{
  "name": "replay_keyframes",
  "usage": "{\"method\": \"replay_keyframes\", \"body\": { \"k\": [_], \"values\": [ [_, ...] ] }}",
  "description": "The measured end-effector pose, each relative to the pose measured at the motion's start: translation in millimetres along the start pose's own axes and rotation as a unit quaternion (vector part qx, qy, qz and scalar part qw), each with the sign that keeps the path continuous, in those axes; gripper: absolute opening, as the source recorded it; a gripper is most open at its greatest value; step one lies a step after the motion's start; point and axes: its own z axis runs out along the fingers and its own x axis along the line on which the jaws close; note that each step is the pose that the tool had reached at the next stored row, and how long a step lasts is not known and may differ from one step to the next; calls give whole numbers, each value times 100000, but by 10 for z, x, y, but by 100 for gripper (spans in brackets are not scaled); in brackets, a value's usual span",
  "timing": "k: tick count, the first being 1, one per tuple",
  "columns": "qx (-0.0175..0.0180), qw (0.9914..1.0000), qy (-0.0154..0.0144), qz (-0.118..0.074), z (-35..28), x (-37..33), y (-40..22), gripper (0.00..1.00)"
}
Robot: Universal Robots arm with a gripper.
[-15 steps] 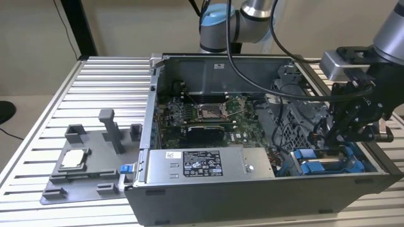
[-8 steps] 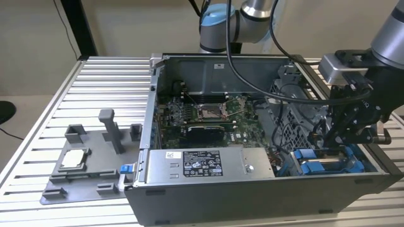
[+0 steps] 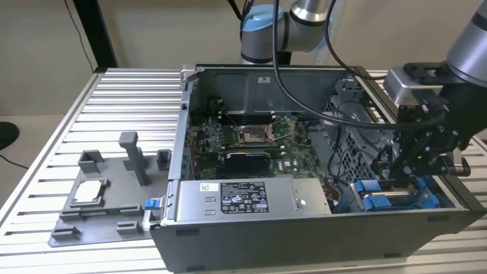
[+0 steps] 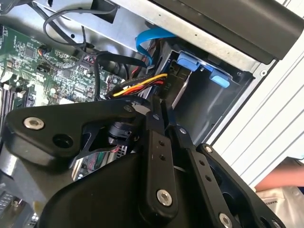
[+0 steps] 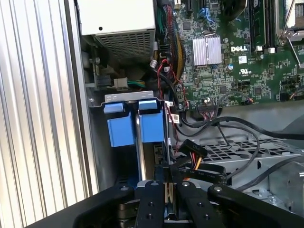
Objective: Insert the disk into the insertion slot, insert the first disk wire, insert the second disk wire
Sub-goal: 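Insert the second disk wire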
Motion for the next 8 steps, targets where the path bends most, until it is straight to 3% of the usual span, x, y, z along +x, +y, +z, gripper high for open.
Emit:
{"method": "replay_keyframes", "body": {
  "k": [8],
  "values": [
    [-42, 99998, -246, -564, 19, 16, -2, 0]
  ]
}}
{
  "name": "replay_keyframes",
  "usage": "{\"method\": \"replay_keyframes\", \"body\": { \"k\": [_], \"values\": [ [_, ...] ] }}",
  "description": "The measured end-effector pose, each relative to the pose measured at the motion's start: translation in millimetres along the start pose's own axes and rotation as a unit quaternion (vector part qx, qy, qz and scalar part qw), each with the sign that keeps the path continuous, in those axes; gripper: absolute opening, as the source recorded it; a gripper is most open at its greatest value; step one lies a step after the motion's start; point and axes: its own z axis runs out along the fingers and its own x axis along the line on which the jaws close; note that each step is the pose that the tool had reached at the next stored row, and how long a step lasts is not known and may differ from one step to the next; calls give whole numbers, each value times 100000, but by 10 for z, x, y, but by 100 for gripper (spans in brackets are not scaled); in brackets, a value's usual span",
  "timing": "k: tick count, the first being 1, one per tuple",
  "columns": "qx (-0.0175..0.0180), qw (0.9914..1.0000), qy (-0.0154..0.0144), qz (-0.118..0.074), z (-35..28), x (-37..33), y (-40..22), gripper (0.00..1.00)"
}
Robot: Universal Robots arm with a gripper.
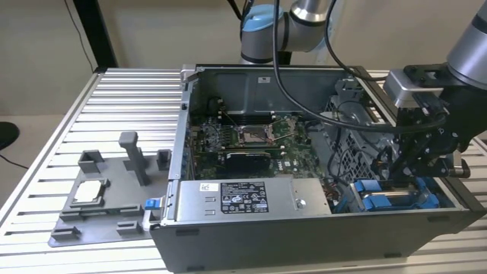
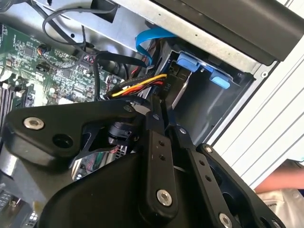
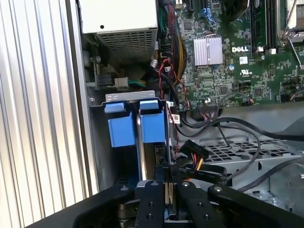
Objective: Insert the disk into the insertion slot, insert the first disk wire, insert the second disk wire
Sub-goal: 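Insert the second disk wire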
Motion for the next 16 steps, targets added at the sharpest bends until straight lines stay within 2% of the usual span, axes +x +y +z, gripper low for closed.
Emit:
{"method": "replay_keyframes", "body": {
  "k": [9, 16],
  "values": [
    [-21, 99998, -139, -626, 20, 17, -2, 0],
    [160, 99988, -359, -1529, 27, 17, -1, 0]
  ]
}}
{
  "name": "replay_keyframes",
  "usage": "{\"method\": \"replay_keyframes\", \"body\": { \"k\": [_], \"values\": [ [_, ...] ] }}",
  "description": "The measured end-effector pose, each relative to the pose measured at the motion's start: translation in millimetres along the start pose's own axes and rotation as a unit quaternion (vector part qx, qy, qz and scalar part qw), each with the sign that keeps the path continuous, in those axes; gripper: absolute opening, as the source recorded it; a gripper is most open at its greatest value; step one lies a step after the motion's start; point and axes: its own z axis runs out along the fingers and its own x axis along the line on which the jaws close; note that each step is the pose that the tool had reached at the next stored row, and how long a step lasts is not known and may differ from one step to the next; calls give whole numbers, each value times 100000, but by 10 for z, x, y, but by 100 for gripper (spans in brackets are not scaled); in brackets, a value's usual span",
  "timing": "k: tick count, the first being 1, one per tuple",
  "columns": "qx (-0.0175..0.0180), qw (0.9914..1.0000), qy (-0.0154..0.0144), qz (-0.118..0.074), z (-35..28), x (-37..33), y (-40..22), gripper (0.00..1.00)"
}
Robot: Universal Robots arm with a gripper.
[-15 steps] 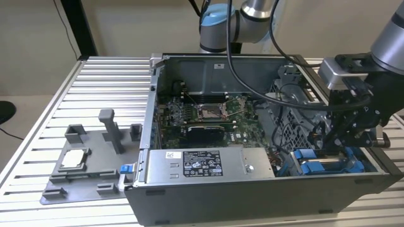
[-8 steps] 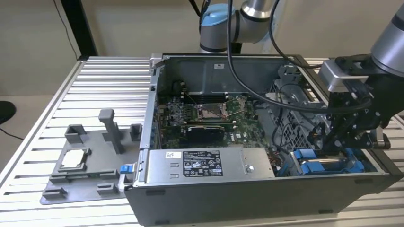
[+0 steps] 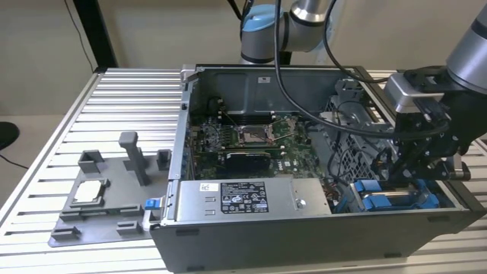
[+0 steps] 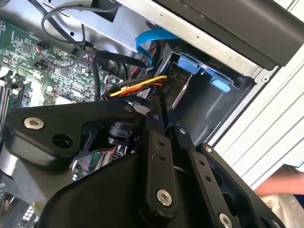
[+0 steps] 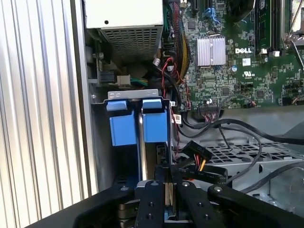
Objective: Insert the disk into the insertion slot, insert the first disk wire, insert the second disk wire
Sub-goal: 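Insert the second disk wire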
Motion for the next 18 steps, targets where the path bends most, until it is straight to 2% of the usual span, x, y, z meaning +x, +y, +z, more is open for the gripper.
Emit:
{"method": "replay_keyframes", "body": {
  "k": [1, 3, 6, 7, 18],
  "values": [
    [65, 100000, -39, -31, 1, 1, 4, 0],
    [565, 99998, -79, -71, 0, 2, 24, 0],
    [2056, 99979, -169, -111, 0, 4, 53, 0],
    [2412, 99971, -185, -123, -1, 5, 60, 0],
    [2518, 99968, -177, -142, 11, 6, 89, 0]
  ]
}}
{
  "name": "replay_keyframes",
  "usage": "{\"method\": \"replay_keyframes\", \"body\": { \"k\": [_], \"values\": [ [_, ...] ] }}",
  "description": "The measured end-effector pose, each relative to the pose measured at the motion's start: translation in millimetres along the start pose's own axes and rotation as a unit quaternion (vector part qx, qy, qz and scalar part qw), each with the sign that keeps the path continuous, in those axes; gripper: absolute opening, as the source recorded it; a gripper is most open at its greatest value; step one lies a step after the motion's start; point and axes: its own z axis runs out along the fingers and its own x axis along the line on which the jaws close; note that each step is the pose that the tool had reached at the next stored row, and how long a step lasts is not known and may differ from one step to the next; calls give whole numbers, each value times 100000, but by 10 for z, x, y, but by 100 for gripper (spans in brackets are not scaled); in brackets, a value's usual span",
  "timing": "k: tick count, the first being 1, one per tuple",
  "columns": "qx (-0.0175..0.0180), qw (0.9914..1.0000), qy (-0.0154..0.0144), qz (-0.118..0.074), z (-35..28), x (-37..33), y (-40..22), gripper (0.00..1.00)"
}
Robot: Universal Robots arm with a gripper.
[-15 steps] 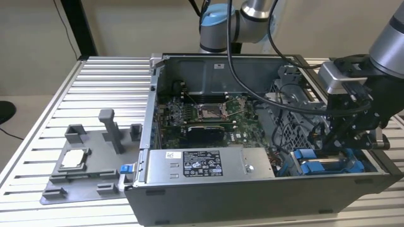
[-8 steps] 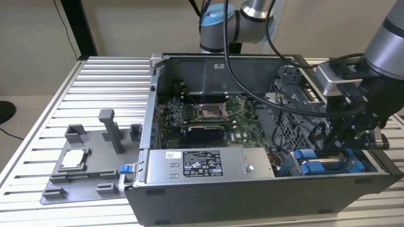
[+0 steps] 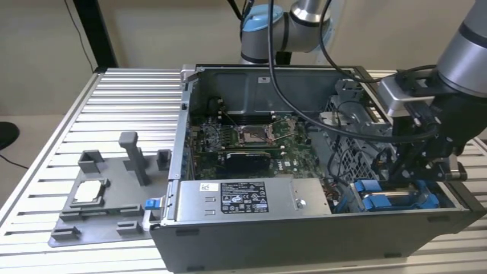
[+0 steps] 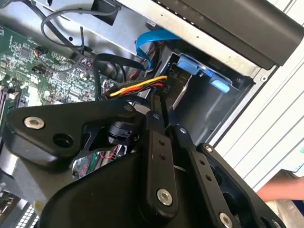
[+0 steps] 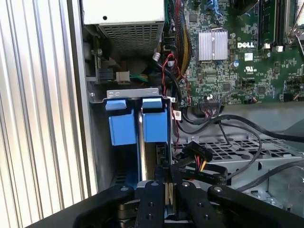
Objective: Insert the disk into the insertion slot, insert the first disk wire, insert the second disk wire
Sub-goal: 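Insert the second disk wire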
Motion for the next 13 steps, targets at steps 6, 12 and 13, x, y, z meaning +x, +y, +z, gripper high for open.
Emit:
{"method": "replay_keyframes", "body": {
  "k": [6, 12, 13],
  "values": [
    [121, 100000, 17, -25, 7, 1, 9, 0],
    [126, 100000, -28, -32, 1, 1, 9, 0],
    [127, 100000, -18, -32, -6, 0, 8, 0]
  ]
}}
